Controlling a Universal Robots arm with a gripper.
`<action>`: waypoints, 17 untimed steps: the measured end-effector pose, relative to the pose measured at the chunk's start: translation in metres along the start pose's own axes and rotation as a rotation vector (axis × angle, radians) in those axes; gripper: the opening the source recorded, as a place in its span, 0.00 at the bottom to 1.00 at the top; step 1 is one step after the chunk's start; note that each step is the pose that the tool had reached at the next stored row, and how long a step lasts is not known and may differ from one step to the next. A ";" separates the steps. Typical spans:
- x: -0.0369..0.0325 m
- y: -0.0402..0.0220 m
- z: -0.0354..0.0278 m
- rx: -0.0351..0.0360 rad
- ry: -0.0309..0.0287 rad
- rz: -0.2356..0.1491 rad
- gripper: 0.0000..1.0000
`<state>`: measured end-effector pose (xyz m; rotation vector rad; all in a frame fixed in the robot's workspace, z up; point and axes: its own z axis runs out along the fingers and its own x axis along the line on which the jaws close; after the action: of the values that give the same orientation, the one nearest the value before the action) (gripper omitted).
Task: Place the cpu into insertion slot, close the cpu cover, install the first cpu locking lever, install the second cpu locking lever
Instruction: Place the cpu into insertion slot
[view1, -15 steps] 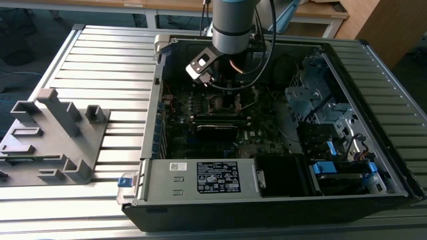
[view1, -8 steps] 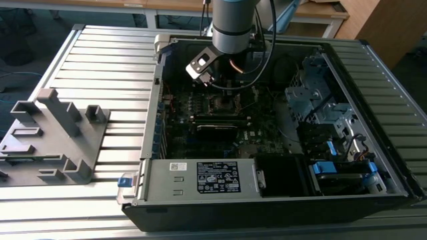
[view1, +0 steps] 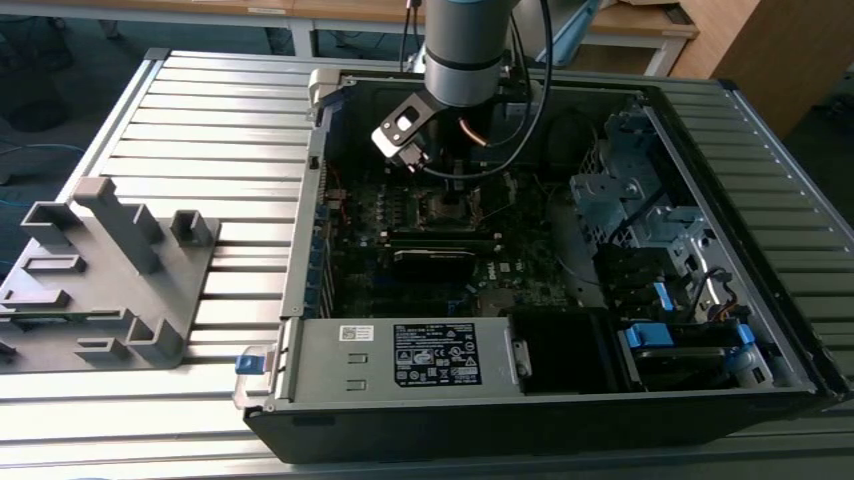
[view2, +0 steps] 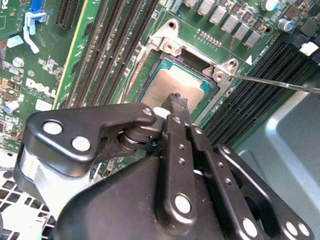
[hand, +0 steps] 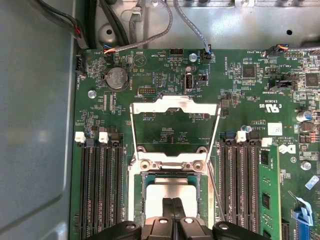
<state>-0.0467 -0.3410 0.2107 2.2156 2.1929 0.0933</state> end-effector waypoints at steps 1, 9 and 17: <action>0.0000 0.0000 -0.0001 0.0000 0.0000 0.000 0.11; 0.0001 -0.0038 0.0003 0.0000 -0.0001 0.000 0.11; 0.0001 -0.0037 0.0004 0.0000 -0.0003 0.003 0.11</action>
<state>-0.0503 -0.3409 0.2101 2.2186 2.1897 0.0930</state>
